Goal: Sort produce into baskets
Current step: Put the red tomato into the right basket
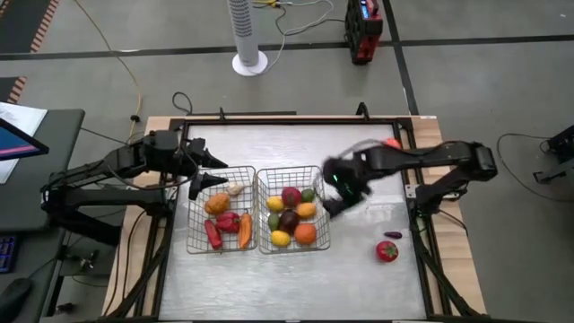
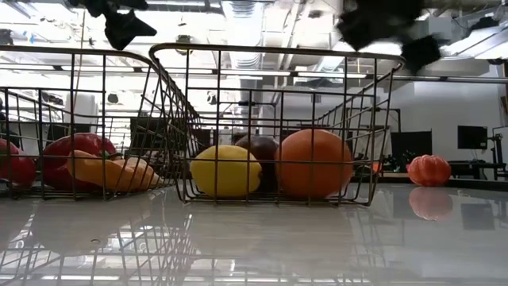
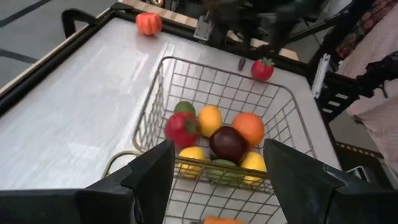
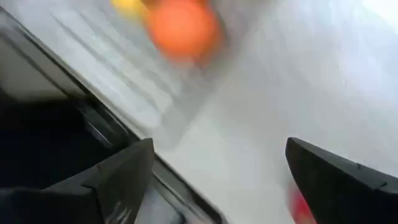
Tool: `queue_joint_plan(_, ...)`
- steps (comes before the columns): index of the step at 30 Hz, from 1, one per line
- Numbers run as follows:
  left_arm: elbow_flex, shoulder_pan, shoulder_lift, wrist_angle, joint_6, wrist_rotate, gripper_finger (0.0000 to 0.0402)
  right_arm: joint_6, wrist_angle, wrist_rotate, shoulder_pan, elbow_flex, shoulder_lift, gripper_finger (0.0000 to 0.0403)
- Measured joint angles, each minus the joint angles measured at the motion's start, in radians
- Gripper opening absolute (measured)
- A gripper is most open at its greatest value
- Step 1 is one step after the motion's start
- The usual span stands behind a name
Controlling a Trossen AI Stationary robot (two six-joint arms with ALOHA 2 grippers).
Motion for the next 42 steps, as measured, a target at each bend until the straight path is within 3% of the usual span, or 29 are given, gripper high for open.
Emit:
queue_joint_plan(5, 0.0, 0.0, -0.004, -0.018, 0.008, -0.031, 0.0234, -0.009, -0.235, 0.021, 0.147, -0.016, -0.027, 0.0389)
queue_joint_plan(11, 0.0, 0.0, -0.004, -0.013, 0.023, -0.031, 0.0234, 0.109, -0.255, 0.041, 0.277, -0.154, -0.025, 0.0389)
queue_joint_plan(22, 0.0, 0.0, -0.007, -0.013, 0.027, -0.032, 0.0234, 0.234, -0.216, 0.048, 0.383, -0.319, -0.025, 0.0399)
queue_joint_plan(29, 0.0, 0.0, -0.007, -0.014, -0.01, -0.033, 0.0234, 0.285, -0.01, -0.02, 0.423, -0.417, -0.023, 0.0398)
queue_joint_plan(42, 0.0, 0.0, -0.007, -0.013, -0.024, -0.04, 0.0234, 0.316, 0.102, -0.049, 0.422, -0.542, -0.011, 0.0381)
